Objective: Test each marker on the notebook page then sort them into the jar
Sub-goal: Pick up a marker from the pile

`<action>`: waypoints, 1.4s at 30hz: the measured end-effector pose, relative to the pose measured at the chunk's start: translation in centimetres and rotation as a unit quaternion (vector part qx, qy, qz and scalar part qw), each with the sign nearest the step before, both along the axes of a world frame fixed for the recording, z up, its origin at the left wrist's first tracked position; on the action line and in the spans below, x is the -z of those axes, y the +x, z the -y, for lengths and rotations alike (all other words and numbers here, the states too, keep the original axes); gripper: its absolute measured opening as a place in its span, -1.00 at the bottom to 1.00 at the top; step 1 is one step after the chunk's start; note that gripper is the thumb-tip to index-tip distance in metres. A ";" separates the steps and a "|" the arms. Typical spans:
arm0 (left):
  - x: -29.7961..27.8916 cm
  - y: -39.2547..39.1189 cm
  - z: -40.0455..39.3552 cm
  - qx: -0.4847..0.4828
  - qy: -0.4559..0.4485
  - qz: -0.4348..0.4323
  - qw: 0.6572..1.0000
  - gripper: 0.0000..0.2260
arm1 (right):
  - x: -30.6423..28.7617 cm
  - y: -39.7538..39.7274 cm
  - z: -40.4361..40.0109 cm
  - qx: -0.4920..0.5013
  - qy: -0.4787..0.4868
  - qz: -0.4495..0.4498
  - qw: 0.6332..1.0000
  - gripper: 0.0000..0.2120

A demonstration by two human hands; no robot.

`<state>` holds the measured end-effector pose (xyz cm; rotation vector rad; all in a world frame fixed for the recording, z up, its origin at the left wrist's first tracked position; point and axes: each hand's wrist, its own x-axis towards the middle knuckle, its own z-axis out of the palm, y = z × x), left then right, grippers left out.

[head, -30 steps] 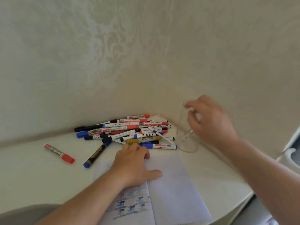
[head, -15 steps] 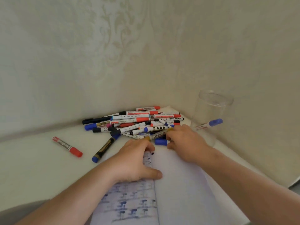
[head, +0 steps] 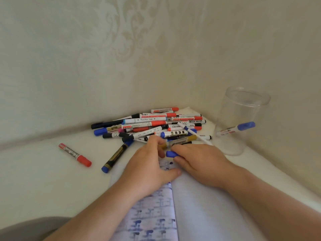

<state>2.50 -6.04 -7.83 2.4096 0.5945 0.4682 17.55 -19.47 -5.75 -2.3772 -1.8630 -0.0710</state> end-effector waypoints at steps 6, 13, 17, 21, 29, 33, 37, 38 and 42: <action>0.5 -0.5 0.3 0.017 0.051 0.034 0.998 -0.57 | 0.9 0.4 0.2 -0.018 0.019 0.034 0.999 -0.52; -0.1 -0.6 1.2 0.032 0.087 0.045 0.995 -0.62 | 0.1 0.2 0.5 0.038 0.025 0.011 0.999 -0.45; -0.3 -1.1 1.5 -0.018 0.060 0.117 0.991 -0.86 | -1.5 1.0 2.0 0.140 0.091 -0.130 0.977 -0.51; -0.9 -1.7 1.5 0.094 0.100 -0.013 0.991 -0.82 | -1.9 2.2 3.0 0.166 0.346 -0.335 0.861 -0.66; -1.3 -2.1 0.6 0.173 0.159 -0.183 0.955 -0.53 | -1.5 2.2 2.1 0.012 0.389 -0.674 0.628 -0.51; -1.3 -2.2 1.2 0.142 0.201 -0.176 0.953 -0.52 | -0.7 1.4 1.6 -0.032 0.275 -0.691 0.668 -0.55; -1.4 -2.4 1.4 0.137 0.208 -0.170 0.953 -0.60 | 0.0 0.0 0.5 0.046 0.237 -0.649 0.722 -0.73; -1.3 -2.4 1.3 0.134 0.201 -0.171 0.955 -0.62 | 0.1 -0.4 0.3 0.055 0.225 -0.610 0.758 -0.81; -1.1 -2.4 1.2 0.126 0.187 -0.163 0.961 -0.64 | 0.2 -0.8 0.1 0.108 0.213 -0.473 0.848 -0.84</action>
